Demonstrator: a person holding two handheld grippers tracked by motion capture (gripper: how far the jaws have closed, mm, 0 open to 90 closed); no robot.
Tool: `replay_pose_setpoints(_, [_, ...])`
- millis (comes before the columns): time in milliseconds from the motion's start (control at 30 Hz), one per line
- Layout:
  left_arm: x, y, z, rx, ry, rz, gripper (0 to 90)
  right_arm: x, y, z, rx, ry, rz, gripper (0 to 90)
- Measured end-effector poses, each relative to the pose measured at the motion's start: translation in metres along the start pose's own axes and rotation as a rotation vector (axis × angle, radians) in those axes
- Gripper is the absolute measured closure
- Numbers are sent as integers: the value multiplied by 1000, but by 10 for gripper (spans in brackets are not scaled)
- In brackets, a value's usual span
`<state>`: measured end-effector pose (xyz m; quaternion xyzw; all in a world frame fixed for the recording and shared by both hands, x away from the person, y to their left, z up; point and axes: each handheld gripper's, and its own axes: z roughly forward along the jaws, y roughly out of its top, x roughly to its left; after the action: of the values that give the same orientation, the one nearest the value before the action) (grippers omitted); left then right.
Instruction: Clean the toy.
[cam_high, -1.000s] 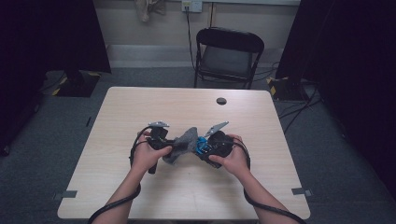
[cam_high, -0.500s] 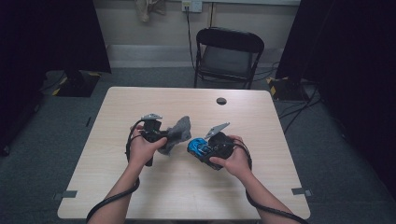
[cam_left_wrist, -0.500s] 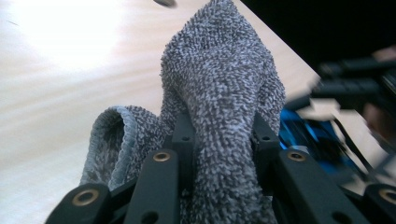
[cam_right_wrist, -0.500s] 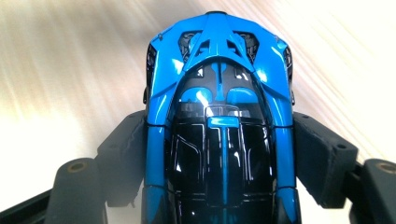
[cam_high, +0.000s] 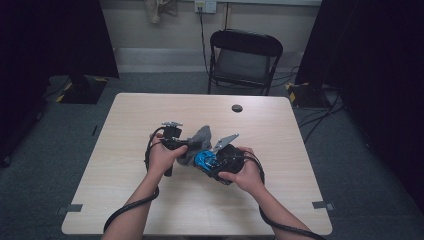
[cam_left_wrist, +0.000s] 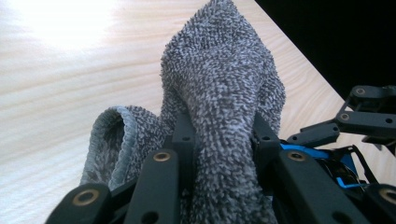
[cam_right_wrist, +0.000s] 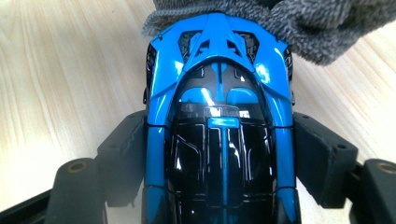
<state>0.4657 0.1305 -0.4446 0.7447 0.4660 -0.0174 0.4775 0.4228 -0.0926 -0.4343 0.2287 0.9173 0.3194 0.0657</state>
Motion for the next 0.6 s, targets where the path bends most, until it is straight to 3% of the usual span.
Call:
replay_pose_setpoints(200, [0, -1, -3, -8, -34, -29, 702, -1, -2, 1, 11, -10, 3, 271])
replay_pose_setpoints(333, [-2, -1, -5, 6, -11, 0, 702, -2, -4, 5, 22, -8, 1, 272])
replay_pose_setpoints(600, [1, -6, -10, 2, -12, -3, 702, -4, -4, 7, 38, -18, 13, 273])
